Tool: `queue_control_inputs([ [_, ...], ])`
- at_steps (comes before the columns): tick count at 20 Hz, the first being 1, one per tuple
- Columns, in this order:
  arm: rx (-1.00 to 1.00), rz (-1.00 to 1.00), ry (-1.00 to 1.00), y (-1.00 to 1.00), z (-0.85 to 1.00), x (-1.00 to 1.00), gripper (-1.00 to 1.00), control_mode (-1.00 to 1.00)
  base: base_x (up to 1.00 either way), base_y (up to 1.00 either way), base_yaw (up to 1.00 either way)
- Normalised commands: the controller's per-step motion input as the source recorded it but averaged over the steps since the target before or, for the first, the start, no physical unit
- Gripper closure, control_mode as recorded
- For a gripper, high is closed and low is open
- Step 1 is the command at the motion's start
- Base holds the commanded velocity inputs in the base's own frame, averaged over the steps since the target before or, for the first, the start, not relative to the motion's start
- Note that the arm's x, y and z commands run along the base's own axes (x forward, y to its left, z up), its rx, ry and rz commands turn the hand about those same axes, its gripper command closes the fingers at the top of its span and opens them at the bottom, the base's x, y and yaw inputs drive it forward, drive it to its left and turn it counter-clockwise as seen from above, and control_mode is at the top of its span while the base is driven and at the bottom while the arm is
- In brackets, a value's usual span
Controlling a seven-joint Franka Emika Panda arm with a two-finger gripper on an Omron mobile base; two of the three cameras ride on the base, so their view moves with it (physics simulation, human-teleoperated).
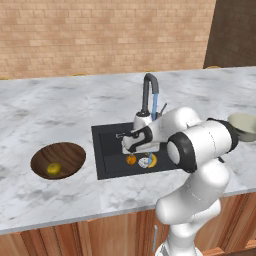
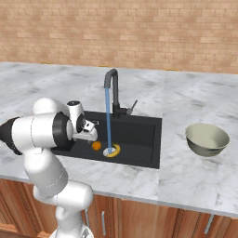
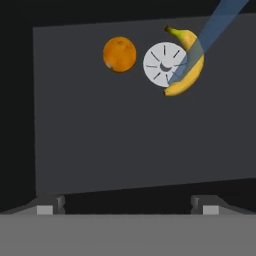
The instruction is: Pick the oranges from the sink and place them in one bowl. Place the banana in the other bowl. Then turn off the sink faucet.
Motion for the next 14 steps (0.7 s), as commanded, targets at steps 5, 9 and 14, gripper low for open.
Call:
queue_control_inputs([
  [5, 0.04, 0.00, 0.00, -0.02, -0.19, 0.27, -1.00, -1.00, 0.00, 0.00, 0.00],
  [9, 0.03, 0.00, 0.00, 0.00, -0.17, 0.38, -1.00, -1.00, 0.00, 0.00, 0.00],
  [14, 0.00, 0.00, 0.00, 0.00, -0.24, 0.36, -1.00, -1.00, 0.00, 0.00, 0.00],
])
